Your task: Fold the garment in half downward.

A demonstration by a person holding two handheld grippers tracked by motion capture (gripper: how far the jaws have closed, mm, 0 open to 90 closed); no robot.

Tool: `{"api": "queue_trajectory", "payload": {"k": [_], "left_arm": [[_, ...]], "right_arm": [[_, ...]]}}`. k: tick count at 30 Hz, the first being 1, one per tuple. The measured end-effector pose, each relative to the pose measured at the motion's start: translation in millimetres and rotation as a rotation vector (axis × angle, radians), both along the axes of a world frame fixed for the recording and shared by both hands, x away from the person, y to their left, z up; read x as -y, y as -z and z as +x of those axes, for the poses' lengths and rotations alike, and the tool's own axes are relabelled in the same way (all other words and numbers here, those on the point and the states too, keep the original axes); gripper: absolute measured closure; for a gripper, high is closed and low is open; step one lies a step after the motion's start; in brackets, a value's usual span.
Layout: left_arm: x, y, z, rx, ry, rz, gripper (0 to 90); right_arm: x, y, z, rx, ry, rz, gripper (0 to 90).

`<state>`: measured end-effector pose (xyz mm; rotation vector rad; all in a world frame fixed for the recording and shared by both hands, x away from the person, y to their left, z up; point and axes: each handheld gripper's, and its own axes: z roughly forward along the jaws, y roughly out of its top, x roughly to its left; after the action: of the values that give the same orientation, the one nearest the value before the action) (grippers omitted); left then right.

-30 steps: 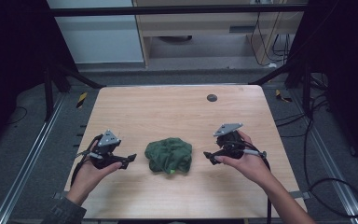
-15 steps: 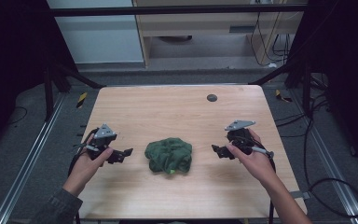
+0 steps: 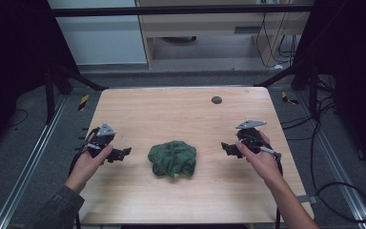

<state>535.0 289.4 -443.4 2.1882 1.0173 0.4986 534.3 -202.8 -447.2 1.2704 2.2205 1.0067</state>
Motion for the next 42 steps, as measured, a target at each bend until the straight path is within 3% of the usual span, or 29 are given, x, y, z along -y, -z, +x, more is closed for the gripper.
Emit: {"api": "queue_trajectory", "payload": {"k": [10, 23, 33, 40, 41, 42], "left_arm": [[1.1, 10.4, 24.2, -0.013, -0.030, 0.029, 6.8], [2.6, 26.8, 38.2, -0.012, -0.049, 0.034, 6.8], [6.1, 41.7, 41.9, -0.023, -0.059, 0.023, 6.3], [8.3, 55.4, 41.8, -0.042, -0.065, 0.019, 6.0], [7.5, 58.9, 41.2, -0.047, -0.076, -0.010, 4.5], [7.5, 58.9, 41.2, -0.047, -0.076, -0.010, 3.8]], "right_arm": [[17.7, 19.2, 29.2, -0.072, 0.082, 0.006, 10.3], [31.5, 43.5, 39.6, -0.133, 0.159, -0.004, 11.6], [35.5, 50.6, 45.4, -0.124, 0.198, 0.011, 11.7], [34.1, 55.2, 47.7, -0.086, 0.226, 0.010, 9.6], [32.2, 56.6, 47.4, -0.079, 0.233, 0.016, 7.5], [32.2, 56.6, 47.4, -0.079, 0.233, 0.016, 7.5]]}}
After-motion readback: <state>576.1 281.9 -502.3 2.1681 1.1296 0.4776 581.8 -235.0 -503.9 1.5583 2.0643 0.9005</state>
